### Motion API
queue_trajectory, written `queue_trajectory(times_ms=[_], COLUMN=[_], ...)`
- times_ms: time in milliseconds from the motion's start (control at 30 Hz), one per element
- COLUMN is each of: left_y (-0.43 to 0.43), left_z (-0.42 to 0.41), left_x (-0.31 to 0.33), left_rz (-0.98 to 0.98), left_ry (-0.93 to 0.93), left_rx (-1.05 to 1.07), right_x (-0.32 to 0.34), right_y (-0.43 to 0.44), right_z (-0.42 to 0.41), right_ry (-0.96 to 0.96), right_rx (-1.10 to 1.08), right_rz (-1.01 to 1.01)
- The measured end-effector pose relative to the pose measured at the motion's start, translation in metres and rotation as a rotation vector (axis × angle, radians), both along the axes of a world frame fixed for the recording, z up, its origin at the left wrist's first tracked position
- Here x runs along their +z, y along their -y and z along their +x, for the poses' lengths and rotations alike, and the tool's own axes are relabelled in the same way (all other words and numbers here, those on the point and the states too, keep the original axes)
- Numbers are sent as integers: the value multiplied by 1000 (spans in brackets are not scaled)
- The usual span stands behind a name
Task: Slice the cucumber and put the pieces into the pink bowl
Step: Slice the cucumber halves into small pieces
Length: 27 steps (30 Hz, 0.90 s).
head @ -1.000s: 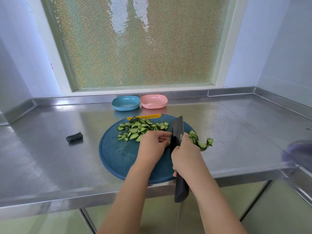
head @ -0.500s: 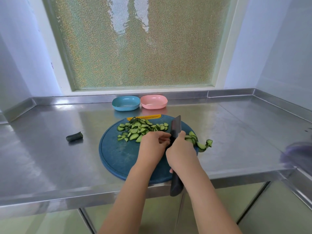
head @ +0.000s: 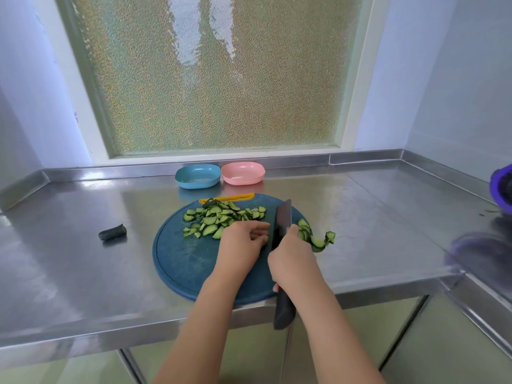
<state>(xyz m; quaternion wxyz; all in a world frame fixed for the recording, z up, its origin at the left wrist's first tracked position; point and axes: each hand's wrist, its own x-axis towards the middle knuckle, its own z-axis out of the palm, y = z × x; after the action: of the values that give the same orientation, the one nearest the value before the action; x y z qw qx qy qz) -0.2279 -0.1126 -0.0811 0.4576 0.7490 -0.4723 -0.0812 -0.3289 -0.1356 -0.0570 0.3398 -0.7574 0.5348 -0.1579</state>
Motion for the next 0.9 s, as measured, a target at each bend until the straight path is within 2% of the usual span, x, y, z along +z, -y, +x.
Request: queue_trajectory(times_ms=[233,333,433,600,767,900], left_y=[-13,-29,-44,-60,-74,-77], left_z=[-15,-21,-25,-33,-41,-44], left_x=[17,22,23,21,18,15], left_rz=[126,207,280,317,316,276], left_ry=[113,83,53,120,254,318], left_rx=[13,-7,-35,29,146,220], right_x=[6,9,14,32,55,54], right_y=[4,8,13,24,31,33], right_z=[-22,-31,-41,-61,-71,-65], right_ry=[66,67,62,69,-97,-194], right_rx=[103,196,264,441,704,781], right_rz=[24,21,-40,-166,-261,-330])
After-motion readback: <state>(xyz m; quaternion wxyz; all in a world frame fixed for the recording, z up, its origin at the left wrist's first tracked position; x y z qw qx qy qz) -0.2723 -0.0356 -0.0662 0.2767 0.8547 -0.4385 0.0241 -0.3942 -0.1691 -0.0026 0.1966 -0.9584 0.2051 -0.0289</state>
